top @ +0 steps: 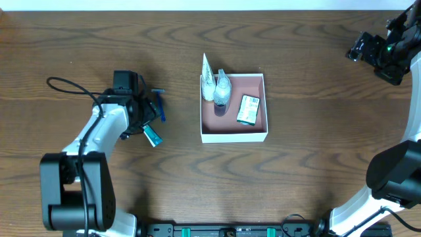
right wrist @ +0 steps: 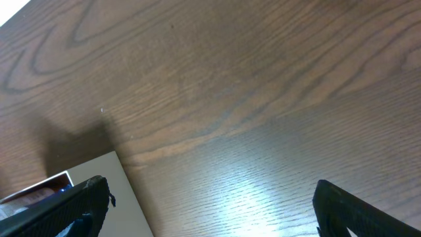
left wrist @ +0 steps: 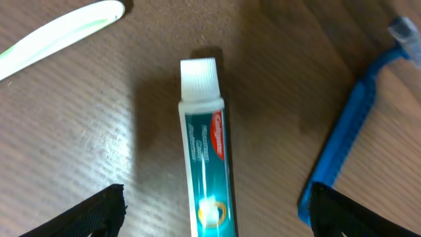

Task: Pack container
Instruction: 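Reach left gripper to the Colgate toothpaste tube and grasp it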

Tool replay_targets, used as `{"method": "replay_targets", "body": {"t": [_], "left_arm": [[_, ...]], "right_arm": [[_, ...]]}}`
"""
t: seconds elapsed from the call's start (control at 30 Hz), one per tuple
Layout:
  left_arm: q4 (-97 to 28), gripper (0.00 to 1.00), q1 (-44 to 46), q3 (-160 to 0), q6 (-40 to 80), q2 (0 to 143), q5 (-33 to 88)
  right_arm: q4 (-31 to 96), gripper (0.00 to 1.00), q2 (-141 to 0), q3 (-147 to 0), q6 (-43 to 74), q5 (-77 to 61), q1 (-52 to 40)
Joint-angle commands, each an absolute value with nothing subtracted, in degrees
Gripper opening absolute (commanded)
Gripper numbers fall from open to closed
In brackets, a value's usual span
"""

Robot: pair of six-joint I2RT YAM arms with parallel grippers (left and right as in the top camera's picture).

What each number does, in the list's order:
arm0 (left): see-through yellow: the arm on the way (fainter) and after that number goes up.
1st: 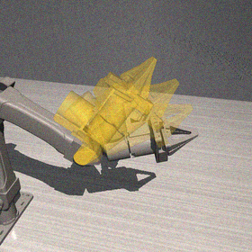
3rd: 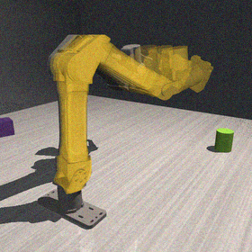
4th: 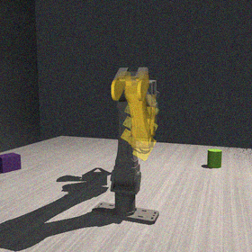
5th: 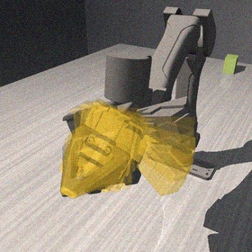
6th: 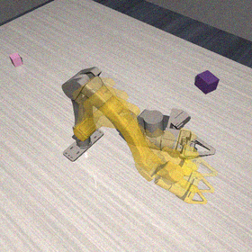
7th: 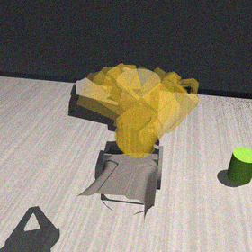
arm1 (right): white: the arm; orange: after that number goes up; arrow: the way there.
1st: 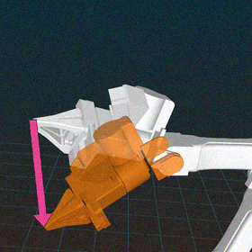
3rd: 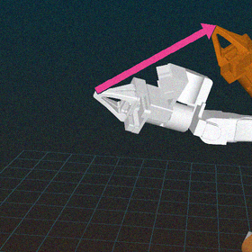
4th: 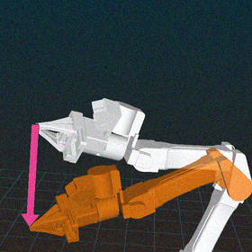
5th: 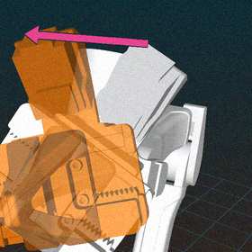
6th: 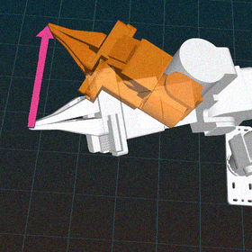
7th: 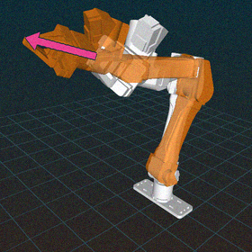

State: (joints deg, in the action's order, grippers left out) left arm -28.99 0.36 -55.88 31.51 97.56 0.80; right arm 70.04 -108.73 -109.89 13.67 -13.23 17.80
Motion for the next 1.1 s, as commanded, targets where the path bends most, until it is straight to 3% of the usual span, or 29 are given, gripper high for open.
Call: {"method": "replay_targets", "body": {"t": [0.0, 0.17, 0.33, 0.5, 0.9, 1.07], "left_arm": [[-27.7, 0.88, 0.0, -56.0, 31.8, 100.3, -1.1], [-26.2, 0.86, 0.0, -56.0, 31.8, 103.3, -1.1], [-26.2, 0.43, 0.0, -56.0, 31.8, 103.4, -1.1], [-26.9, 0.23, 0.0, -56.0, 31.8, 103.4, -0.9], [-29.5, 0.14, 0.0, -58.1, 25.0, 97.1, 4.8], [-29.6, 0.14, 0.7, -58.1, 16.4, 88.9, 14.4]], "right_arm": [[70.1, 0.99, -108.3, -110.5, 14.3, -13.3, 18.1], [70.1, 0.99, -108.3, -110.5, 14.3, -13.3, 18.1], [70.1, 0.99, -108.3, -110.5, 14.3, -13.3, 18.1], [70.1, 0.99, -108.3, -110.5, 14.3, -13.3, 18.1], [70.1, 0.99, -108.3, -110.5, 14.3, -13.3, 18.1], [70.1, 0.99, -108.3, -110.5, 14.3, -13.3, 18.1]]}}
